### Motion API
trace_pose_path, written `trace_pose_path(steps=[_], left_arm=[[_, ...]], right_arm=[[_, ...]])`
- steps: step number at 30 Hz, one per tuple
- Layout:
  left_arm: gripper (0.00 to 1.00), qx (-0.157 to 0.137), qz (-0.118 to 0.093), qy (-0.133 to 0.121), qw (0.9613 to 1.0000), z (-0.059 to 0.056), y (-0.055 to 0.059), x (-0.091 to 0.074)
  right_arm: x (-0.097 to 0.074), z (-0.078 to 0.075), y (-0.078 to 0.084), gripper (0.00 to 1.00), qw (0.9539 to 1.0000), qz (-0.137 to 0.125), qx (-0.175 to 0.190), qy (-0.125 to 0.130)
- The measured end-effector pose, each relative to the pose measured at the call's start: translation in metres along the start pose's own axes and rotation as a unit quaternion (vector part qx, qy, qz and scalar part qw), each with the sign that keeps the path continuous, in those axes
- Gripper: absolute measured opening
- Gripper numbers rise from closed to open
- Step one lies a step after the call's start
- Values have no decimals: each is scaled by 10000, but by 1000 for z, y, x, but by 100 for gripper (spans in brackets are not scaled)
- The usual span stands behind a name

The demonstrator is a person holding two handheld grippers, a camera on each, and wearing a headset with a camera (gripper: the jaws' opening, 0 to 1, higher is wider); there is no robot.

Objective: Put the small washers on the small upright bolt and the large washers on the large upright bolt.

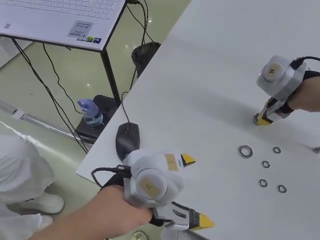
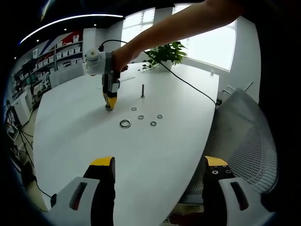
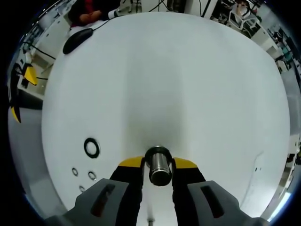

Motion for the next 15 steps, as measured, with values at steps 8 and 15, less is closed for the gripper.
trace_pose_path(steps=[8, 15], left_arm=[[75, 0, -1, 24, 10000, -3, 0, 1], [75, 0, -19, 9, 10000, -4, -1, 0]], right_arm=[[-2, 0, -1, 29, 9999, -105, 47, -38], [-10, -7, -5, 31, 9998, -207, 3, 18]])
Point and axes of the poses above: the centre of the closed fingertips' face, and the gripper's own axes: x roughly forward along the fingers, z roughly to its left, y roughly out of its underside, the point moved 1 cm from there along -x, roughly backward along the fingers, and after that the axes turned 4 degrees about -z, right-handed, at the moved point
